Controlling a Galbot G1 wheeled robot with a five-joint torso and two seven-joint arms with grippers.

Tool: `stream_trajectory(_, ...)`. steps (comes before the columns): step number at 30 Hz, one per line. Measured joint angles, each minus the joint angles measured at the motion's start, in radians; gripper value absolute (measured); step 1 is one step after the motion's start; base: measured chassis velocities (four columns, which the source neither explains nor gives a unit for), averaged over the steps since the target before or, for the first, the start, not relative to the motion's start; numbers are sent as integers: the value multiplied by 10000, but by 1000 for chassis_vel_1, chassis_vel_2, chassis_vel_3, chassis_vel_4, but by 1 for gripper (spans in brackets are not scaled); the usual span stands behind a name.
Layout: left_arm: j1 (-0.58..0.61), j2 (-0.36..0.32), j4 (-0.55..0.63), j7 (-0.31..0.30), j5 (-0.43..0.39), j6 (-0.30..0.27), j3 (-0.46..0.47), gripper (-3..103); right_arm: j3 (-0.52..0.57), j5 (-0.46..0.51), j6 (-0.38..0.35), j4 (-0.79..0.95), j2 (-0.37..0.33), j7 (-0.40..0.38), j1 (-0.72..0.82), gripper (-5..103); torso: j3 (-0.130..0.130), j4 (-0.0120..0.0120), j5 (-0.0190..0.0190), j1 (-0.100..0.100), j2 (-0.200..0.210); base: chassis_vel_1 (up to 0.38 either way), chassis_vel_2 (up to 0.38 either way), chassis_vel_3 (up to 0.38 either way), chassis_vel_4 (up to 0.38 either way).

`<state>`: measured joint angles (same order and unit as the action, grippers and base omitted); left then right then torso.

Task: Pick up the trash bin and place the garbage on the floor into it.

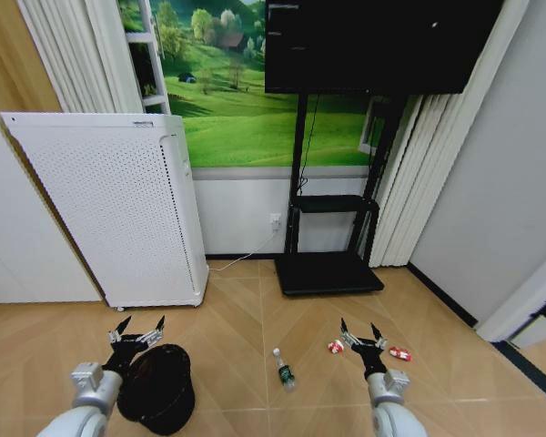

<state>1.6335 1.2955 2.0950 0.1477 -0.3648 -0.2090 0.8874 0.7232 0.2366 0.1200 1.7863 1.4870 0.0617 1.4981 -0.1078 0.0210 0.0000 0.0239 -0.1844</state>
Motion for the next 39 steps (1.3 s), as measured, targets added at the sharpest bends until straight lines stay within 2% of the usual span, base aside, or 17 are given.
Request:
stream_trajectory(6,-24,-5,-103,33,0,31,30,100,-55,-65,13,-71,16,0,0,100,270,0,0,-97,370,0,0,0,0)
stream_trajectory(19,-7,49,-241,-54,124,66,31,100,-53,-58,73,-258,-5,3,-32,100,642,0,0,-193,837,0,0,0,0)
stream_trajectory(21,71,50,-227,-143,117,35,45,100,-62,-45,100,-304,3,3,-32,100,685,2,0,-210,899,0,0,0,0)
stream_trajectory(23,632,22,-3,-233,-101,-162,276,100,-121,-32,181,-486,-80,4,-6,100,758,2,3,-214,975,0,0,0,0)
stream_trajectory(28,1461,1,-15,-227,-360,-224,633,100,-116,66,207,-668,-176,2,-9,100,775,-3,-2,-214,987,0,0,0,0)
stream_trajectory(31,2413,128,-322,-400,-868,-507,1078,100,-113,406,216,-1081,-301,-8,-102,100,774,-3,-1,-208,981,0,0,0,0)
stream_trajectory(39,2464,325,-1166,-621,-1163,-700,1394,100,-267,677,73,-1734,-263,-18,-345,100,749,0,0,-196,949,0,0,0,0)
